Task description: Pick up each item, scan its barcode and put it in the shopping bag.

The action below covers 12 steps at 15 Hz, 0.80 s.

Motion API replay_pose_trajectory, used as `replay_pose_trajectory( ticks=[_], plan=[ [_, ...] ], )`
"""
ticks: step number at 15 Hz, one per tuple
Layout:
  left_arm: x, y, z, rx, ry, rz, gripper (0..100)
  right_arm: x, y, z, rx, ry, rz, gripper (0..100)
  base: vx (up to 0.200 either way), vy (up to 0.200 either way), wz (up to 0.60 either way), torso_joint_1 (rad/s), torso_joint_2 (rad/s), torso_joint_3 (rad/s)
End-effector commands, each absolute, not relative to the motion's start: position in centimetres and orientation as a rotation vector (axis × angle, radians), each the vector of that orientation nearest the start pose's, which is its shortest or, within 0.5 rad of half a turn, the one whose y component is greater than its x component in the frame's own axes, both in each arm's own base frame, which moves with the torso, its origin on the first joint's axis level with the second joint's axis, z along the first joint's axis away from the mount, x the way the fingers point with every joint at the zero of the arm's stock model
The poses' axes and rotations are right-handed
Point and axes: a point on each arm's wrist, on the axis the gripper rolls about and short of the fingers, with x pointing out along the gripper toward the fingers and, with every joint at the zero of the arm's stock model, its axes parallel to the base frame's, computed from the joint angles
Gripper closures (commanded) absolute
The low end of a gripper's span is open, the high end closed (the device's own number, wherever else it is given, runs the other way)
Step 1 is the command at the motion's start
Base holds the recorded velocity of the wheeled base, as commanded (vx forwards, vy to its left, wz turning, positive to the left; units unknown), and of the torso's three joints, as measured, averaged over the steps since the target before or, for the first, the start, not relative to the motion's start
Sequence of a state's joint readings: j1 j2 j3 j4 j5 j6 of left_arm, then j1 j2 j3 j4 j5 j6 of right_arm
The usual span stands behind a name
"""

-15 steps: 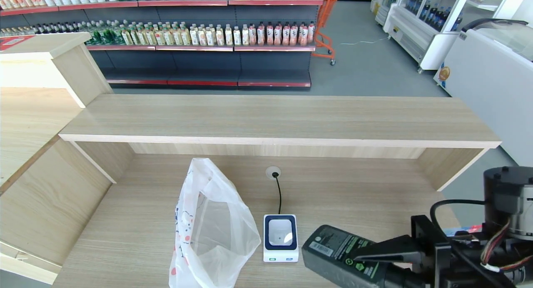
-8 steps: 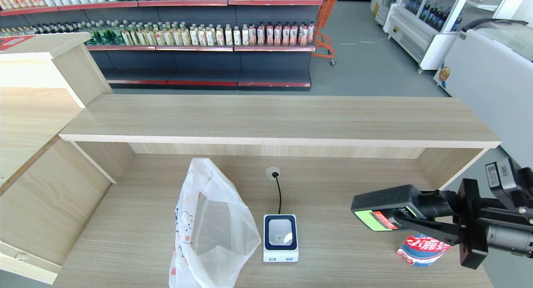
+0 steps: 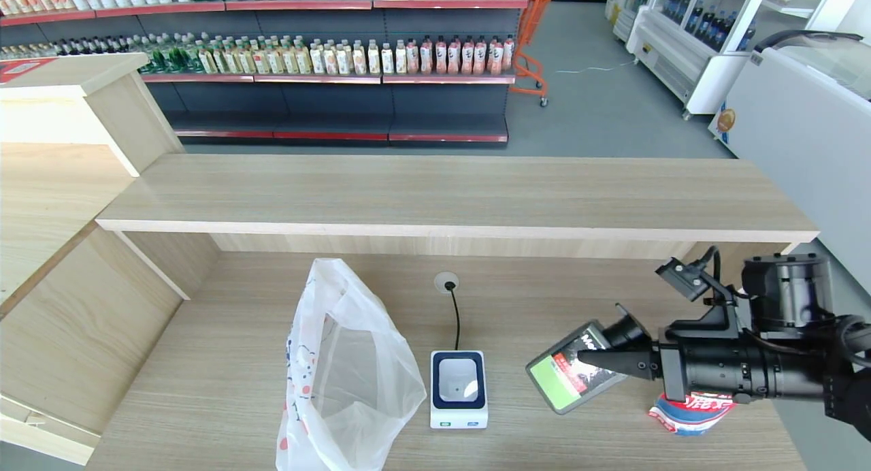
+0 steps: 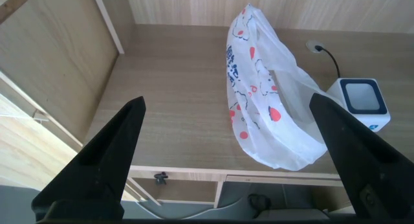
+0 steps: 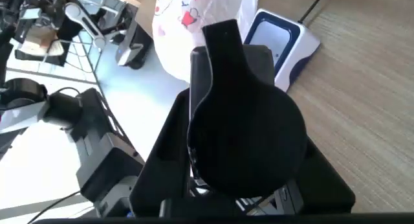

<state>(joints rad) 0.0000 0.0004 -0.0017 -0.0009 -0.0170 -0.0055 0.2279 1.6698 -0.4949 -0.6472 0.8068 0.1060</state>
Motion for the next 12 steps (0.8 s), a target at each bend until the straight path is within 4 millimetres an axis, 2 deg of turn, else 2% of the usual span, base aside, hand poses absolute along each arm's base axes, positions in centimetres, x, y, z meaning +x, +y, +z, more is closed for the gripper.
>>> replay_pose_trajectory(
  ticks=[1, 5, 8, 12],
  plan=[
    [-2.3, 0.0, 7.6, -0.006, -0.003, -0.017, 0, 27.1, 10.1, 8.0, 0.285, 0.736, 1.008, 100, 0.000, 0.000, 0.00, 0.000, 0.00, 0.000],
    [-2.3, 0.0, 7.6, -0.006, -0.003, -0.017, 0, 29.7, 14.0, 5.3, 0.214, 0.778, 0.979, 100, 0.000, 0.000, 0.00, 0.000, 0.00, 0.000],
    [-2.3, 0.0, 7.6, -0.006, -0.003, -0.017, 0, 31.0, 16.5, 4.4, 0.174, 0.766, 0.978, 100, 0.000, 0.000, 0.00, 0.000, 0.00, 0.000],
    [-2.3, 0.0, 7.6, -0.006, -0.003, -0.017, 0, 32.4, 18.2, 3.3, 0.096, 0.727, 0.974, 100, 0.000, 0.000, 0.00, 0.000, 0.00, 0.000]
  ],
)
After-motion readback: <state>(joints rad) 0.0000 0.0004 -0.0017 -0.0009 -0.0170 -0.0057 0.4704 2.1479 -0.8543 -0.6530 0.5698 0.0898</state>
